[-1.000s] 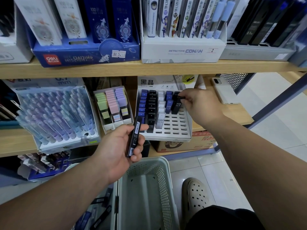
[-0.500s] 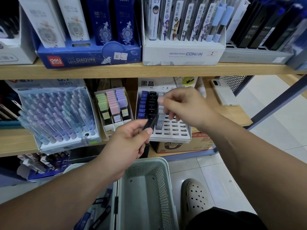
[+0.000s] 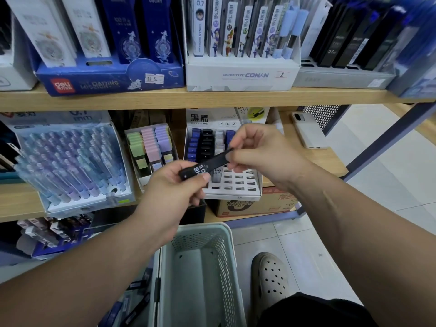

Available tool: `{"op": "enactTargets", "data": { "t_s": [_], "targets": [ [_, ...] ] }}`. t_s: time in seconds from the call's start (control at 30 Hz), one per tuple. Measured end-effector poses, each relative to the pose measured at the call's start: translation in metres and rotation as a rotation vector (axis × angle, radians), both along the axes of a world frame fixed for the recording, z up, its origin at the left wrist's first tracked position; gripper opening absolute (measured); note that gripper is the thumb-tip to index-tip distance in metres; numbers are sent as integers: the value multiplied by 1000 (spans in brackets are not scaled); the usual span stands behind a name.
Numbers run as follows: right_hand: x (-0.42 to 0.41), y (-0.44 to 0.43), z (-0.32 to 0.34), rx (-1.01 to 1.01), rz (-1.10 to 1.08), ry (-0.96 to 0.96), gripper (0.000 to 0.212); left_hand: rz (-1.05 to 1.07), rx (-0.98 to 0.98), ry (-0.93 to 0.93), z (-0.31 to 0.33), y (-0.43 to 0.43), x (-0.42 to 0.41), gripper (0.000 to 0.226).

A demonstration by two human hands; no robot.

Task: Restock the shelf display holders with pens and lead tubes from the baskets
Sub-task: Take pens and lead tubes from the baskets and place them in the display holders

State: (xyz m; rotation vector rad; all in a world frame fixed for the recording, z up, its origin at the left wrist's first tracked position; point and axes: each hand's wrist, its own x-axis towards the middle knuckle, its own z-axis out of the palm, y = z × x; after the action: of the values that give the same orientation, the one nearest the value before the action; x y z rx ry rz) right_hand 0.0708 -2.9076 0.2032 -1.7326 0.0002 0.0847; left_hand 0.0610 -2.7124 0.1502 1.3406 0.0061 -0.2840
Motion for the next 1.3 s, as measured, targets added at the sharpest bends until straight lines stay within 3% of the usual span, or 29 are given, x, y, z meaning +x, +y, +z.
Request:
{"op": "enactTargets", "data": {
  "t_s": [0.07, 0.13, 0.27, 0.4, 0.47, 0.53, 0.6, 0.7, 0.8, 1.03, 1.3],
  "targets": [
    [-1, -6, 0, -32, 0, 9, 28, 13, -180, 135, 6, 0, 4, 7],
    [-4, -6, -1, -128, 127, 61, 29, -11, -248, 151, 10, 3, 8, 7],
    [-11, 4, -5, -390, 371, 82, 44, -81, -29, 42, 8, 4, 7, 20],
    [-11, 10, -9, -421, 397, -47, 66, -87, 152, -33, 4, 3, 8, 19],
    [-9, 7, -9, -446, 367, -49, 66, 10, 229, -95, 4, 4, 14, 12],
    [-6, -1, -9, -486, 268, -71, 53, 156, 319, -180, 2, 8, 21, 11],
    [-2, -13, -10, -537, 84, -135, 35, 192, 533, -347, -1, 16, 26, 20],
    [6, -31, -14, -559, -185, -221, 13, 36, 832, -533, -7, 26, 29, 40],
    [11, -43, -21, -681, -277, -283, 11, -163, 999, -613, -13, 28, 23, 53],
    [14, -41, -38, -976, -270, -386, 17, -333, 1191, -599, -18, 29, 15, 75],
    [24, -37, -49, -1040, -212, -316, 23, -362, 1208, -570, -19, 31, 14, 80]
  ]
}}
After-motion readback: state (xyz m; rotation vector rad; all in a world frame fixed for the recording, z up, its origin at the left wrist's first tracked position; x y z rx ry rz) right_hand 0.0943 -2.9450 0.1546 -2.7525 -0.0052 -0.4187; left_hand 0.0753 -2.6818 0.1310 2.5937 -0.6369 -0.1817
